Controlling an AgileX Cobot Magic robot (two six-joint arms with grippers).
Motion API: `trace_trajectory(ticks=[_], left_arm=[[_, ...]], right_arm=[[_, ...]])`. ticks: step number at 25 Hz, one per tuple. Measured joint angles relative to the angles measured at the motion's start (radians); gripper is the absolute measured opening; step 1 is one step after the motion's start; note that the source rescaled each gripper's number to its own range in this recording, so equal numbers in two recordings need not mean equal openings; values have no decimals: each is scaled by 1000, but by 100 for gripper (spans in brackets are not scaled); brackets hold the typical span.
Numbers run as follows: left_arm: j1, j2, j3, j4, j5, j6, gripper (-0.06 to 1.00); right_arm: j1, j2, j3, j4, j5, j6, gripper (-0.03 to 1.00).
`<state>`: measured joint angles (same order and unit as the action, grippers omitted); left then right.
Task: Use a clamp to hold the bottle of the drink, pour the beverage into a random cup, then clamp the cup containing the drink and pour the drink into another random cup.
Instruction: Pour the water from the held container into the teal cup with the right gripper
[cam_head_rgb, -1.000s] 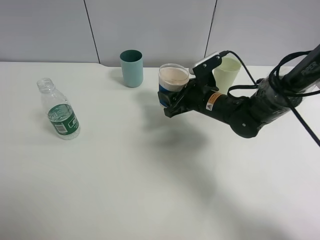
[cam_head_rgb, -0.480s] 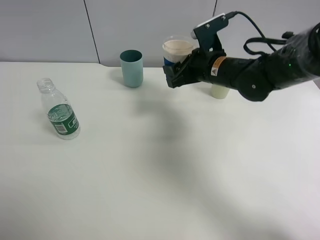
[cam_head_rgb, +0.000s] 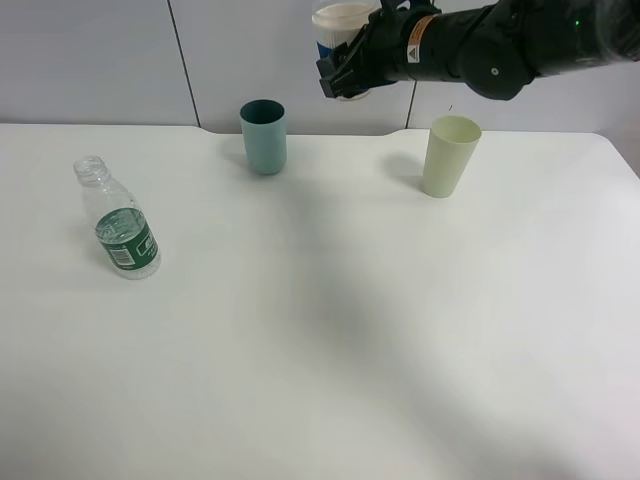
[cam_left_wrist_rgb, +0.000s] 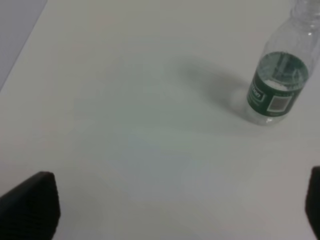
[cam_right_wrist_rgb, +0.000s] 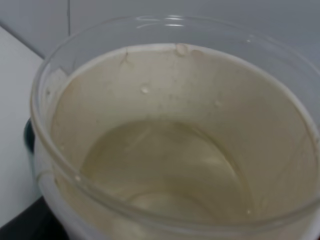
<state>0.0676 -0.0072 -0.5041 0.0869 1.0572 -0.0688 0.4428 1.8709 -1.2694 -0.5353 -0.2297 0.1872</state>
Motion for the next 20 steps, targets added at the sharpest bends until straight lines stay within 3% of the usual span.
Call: trace_trajectory(ticks=[5, 10, 15, 20], left_arm=[[0, 0, 0, 0, 0, 0, 100], [0, 0, 0, 0, 0, 0, 100], [0, 0, 0, 0, 0, 0, 100], [0, 0, 0, 0, 0, 0, 100]], right_arm=[[0, 21, -75, -88, 54, 107, 3], [1, 108, -186, -209, 190, 251, 3], [28, 193, -277, -396, 293, 378, 3], [62, 243, -342, -496, 313, 428, 3]])
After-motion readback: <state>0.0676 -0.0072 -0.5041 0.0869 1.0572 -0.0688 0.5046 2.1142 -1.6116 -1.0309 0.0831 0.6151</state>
